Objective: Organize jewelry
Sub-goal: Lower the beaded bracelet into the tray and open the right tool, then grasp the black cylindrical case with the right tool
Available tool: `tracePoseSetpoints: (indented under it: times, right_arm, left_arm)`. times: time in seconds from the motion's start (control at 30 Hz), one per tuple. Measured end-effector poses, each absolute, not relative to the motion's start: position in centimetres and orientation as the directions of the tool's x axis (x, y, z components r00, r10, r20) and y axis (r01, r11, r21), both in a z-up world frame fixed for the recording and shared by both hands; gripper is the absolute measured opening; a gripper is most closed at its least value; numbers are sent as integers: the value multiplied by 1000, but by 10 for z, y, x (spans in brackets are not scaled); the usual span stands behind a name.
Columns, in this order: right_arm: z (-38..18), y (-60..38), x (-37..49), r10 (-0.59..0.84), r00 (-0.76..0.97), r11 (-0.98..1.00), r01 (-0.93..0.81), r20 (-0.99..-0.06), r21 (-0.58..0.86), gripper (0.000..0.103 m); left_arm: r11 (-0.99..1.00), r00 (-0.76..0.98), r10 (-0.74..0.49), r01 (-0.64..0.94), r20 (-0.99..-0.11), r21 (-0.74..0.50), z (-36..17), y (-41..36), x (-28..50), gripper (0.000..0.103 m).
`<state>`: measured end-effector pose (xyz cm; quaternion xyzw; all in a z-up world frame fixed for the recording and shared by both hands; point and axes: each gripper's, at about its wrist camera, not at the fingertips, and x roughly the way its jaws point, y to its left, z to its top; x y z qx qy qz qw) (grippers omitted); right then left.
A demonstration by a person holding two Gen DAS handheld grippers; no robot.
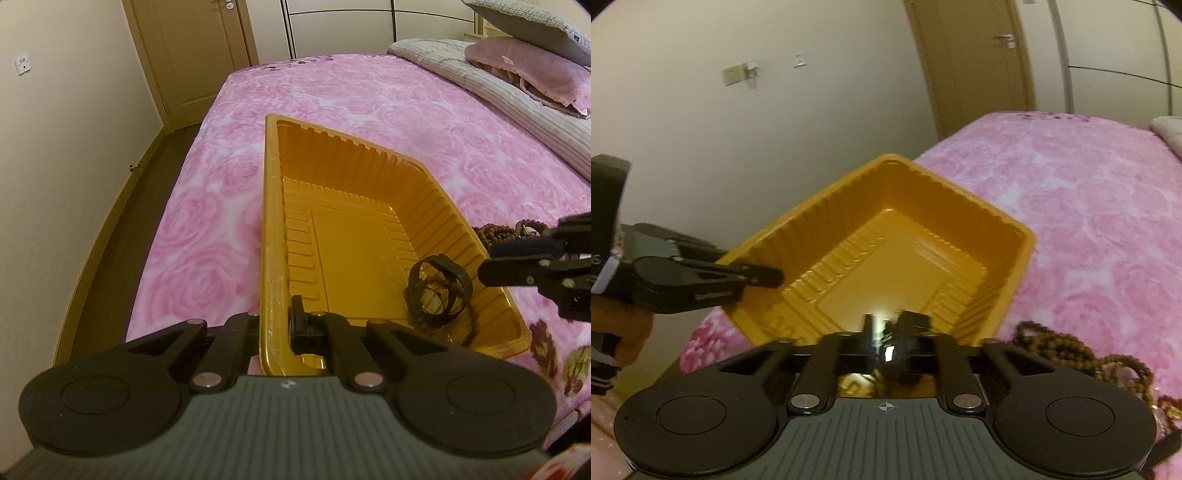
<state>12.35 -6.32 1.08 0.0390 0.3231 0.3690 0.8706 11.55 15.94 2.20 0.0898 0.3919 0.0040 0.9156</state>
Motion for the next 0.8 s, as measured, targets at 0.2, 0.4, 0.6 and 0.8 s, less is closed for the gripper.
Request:
tracePoseSetpoints:
  times: [0.2, 0.4, 0.6, 0.8]
  right_arm:
    - [12, -106, 116, 613, 608, 786, -534, -505, 312, 58]
    - [-2, -158, 100, 485, 681, 874, -389, -548, 290, 58]
    - [-19, -204, 78, 371, 708, 925, -228, -601, 303, 58]
    - [-41, -230, 70, 299, 692, 943, -110, -657, 314, 58]
  left_arm:
    - [980, 679, 83, 75, -730, 182, 21, 159, 117, 2]
    - [976, 662, 89, 92, -744, 199, 20, 158, 120, 2]
    - [971, 656, 94, 107, -749, 216, 22, 156, 120, 2]
    - [968, 657, 98, 111, -748, 225, 23, 154, 120, 2]
